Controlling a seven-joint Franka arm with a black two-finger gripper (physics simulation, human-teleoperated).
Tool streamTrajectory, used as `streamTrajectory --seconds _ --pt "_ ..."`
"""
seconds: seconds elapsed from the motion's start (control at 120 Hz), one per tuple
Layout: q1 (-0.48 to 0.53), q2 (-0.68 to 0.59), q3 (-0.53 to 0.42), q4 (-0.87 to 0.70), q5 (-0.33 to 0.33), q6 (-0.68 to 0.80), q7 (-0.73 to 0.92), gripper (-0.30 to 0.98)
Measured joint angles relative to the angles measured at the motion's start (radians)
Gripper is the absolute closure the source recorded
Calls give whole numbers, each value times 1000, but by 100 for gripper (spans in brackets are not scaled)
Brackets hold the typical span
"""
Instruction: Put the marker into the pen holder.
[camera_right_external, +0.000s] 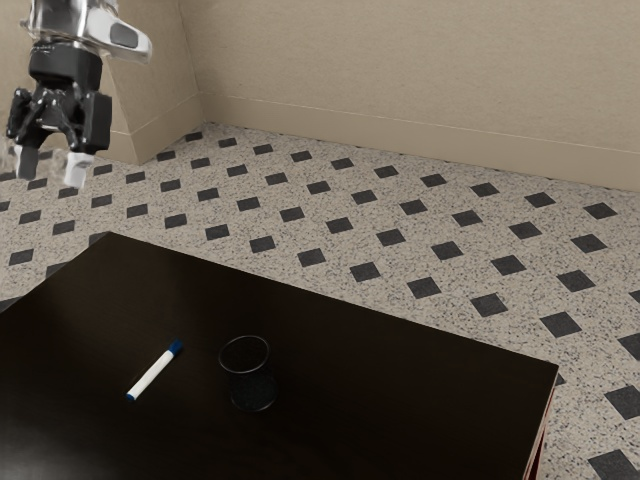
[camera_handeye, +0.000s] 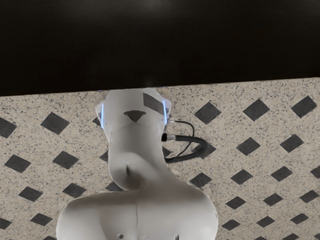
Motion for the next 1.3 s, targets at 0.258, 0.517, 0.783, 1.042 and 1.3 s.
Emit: streamTrajectory --seconds 0.258,0.517,0.783,1.042,1.3 --pt "25 103 -23 -140 67 479 -19 0" --pt "91 -203 67 -998 110 1006 -40 0" --pt "154 25 73 -1083 118 1470 -13 3" --pt "157 92 55 -1171 173 1746 66 24" --pt "167 110 52 -1174 191 1840 121 49"
